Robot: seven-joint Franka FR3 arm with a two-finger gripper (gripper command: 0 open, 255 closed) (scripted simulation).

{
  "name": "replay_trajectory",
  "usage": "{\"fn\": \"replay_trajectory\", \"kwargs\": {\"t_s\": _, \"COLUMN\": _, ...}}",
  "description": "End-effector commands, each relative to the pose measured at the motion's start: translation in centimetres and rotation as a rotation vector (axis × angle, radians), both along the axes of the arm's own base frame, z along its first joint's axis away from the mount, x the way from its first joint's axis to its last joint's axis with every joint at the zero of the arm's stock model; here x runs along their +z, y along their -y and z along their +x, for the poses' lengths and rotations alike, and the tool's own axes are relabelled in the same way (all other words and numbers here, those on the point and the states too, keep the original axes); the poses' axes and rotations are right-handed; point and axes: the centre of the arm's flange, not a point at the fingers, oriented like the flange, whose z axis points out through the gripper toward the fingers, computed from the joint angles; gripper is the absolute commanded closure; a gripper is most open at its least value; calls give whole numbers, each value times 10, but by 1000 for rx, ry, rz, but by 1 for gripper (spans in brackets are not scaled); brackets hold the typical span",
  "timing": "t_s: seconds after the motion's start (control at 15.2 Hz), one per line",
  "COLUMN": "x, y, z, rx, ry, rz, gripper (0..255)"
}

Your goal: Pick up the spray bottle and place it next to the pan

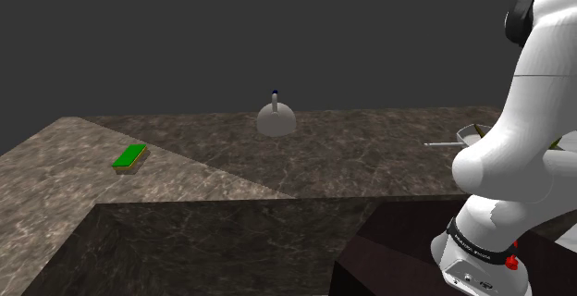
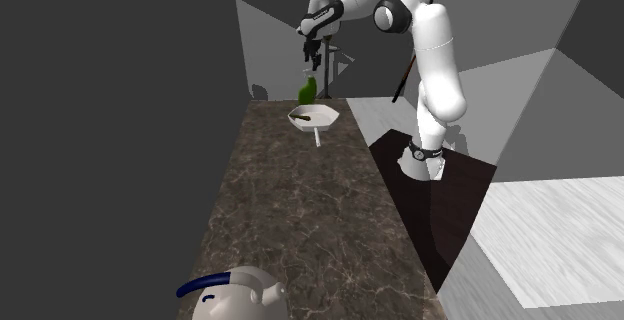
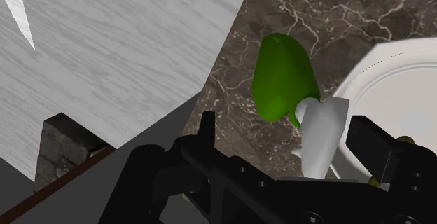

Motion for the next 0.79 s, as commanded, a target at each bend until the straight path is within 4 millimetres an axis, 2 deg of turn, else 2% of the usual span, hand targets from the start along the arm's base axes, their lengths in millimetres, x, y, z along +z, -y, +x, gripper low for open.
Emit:
{"fn": "replay_trajectory", "kwargs": {"t_s": 0.0, "x": 0, "y": 0, "z": 0, "rx": 0, "ry": 0, "rz": 0, "gripper": 0}}
{"fn": "replay_trajectory", "kwargs": {"t_s": 0.26, "x": 48, "y": -14, "z": 6, "rx": 0, "ry": 0, "rz": 0, "gripper": 0}}
{"fn": "replay_trajectory", "kwargs": {"t_s": 0.73, "x": 48, "y": -14, "z": 6, "rx": 0, "ry": 0, "rz": 0, "gripper": 0}}
